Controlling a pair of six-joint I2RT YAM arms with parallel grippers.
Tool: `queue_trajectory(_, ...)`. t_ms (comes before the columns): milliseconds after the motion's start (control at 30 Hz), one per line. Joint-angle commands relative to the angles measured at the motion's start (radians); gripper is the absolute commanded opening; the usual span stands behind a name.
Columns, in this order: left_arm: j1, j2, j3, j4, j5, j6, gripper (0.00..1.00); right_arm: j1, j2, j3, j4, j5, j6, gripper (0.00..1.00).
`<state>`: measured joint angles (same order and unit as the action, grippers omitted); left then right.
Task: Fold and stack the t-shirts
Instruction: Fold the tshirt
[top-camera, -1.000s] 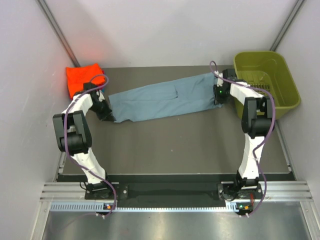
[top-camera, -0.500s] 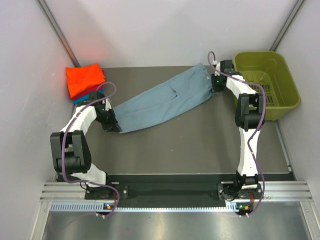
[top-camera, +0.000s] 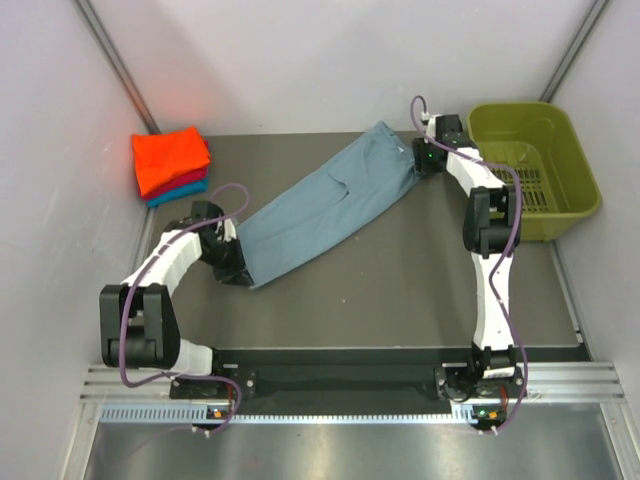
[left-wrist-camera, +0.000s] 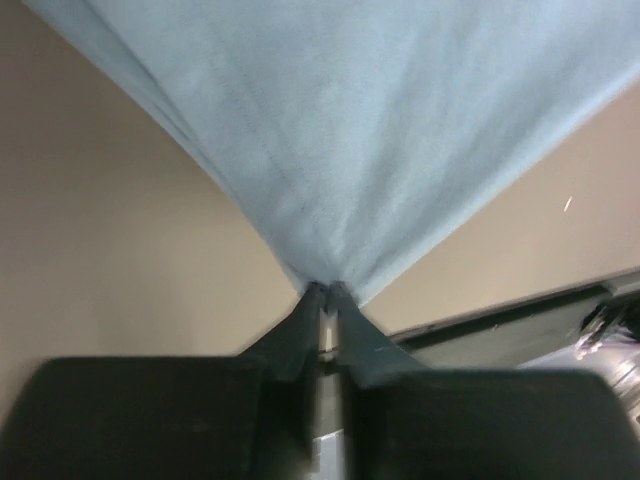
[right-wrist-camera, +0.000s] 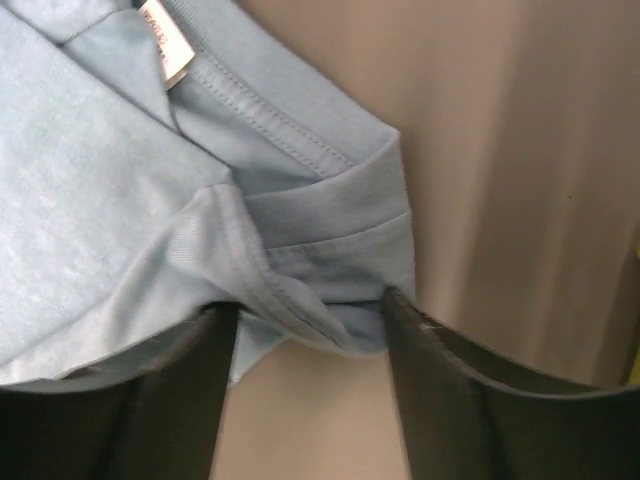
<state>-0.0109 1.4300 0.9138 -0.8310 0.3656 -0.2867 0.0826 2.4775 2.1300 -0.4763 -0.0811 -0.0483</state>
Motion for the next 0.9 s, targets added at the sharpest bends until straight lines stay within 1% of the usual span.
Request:
queue_trajectory(0,-0.015,-0.054,-0.026,-0.043,0.039,0.017,0.22,-0.003,-0.081,0.01,0.042,0.052,-0.002,0.63)
queue_trajectory(33,-0.015,-0.065,-0.021,-0.04,0.039,0.018,0.37,-0.006,-0.103,-0.025,0.041,0.056,0.017,0.64)
queue_trajectory(100,-0.015,-0.077,-0.003,-0.042,0.044,0.021,0.44,-0.02,-0.193,-0.095,0.035,0.047,0.042,0.67)
queue_trajectory(167,-0.015,-0.08,0.054,-0.039,0.041,0.034,0.48,-0.029,-0.274,-0.136,0.027,0.024,0.09,0.67)
queue_trajectory(200,-0.012,-0.074,0.078,-0.034,0.039,0.037,0.49,-0.03,-0.296,-0.151,0.006,-0.014,0.102,0.67)
queue_trajectory(233,-0.011,-0.053,0.13,-0.027,0.032,0.041,0.49,-0.032,-0.317,-0.186,-0.002,-0.038,0.128,0.68)
queue_trajectory(300,0.0,-0.016,0.186,0.01,0.019,0.052,0.5,-0.03,-0.37,-0.246,-0.011,-0.106,0.183,0.67)
queue_trajectory(367,0.003,0.044,0.259,0.041,-0.03,0.069,0.5,-0.029,-0.388,-0.274,-0.016,-0.153,0.223,0.67)
queue_trajectory(400,0.038,0.065,0.284,0.053,-0.043,0.076,0.49,-0.027,-0.393,-0.306,-0.012,-0.176,0.244,0.67)
queue_trajectory(467,0.049,0.151,0.373,0.076,-0.118,0.124,0.49,-0.011,-0.408,-0.341,-0.013,-0.186,0.257,0.67)
queue_trajectory(500,0.051,0.152,0.373,0.076,-0.149,0.124,0.48,-0.01,-0.408,-0.35,-0.012,-0.206,0.26,0.66)
queue_trajectory(533,0.049,0.199,0.416,0.076,-0.175,0.154,0.47,-0.004,-0.401,-0.355,-0.01,-0.229,0.268,0.66)
queue_trajectory(567,0.055,0.225,0.434,0.075,-0.232,0.158,0.47,-0.001,-0.394,-0.361,-0.002,-0.256,0.275,0.66)
queue_trajectory(667,0.081,0.317,0.494,0.099,-0.226,0.146,0.44,0.014,-0.358,-0.39,0.043,-0.296,0.32,0.66)
queue_trajectory(733,0.089,0.374,0.533,0.099,-0.25,0.143,0.45,0.038,-0.336,-0.398,0.054,-0.286,0.318,0.66)
queue_trajectory(867,0.11,0.444,0.591,0.078,-0.27,0.152,0.47,0.069,-0.278,-0.343,0.048,-0.302,0.307,0.66)
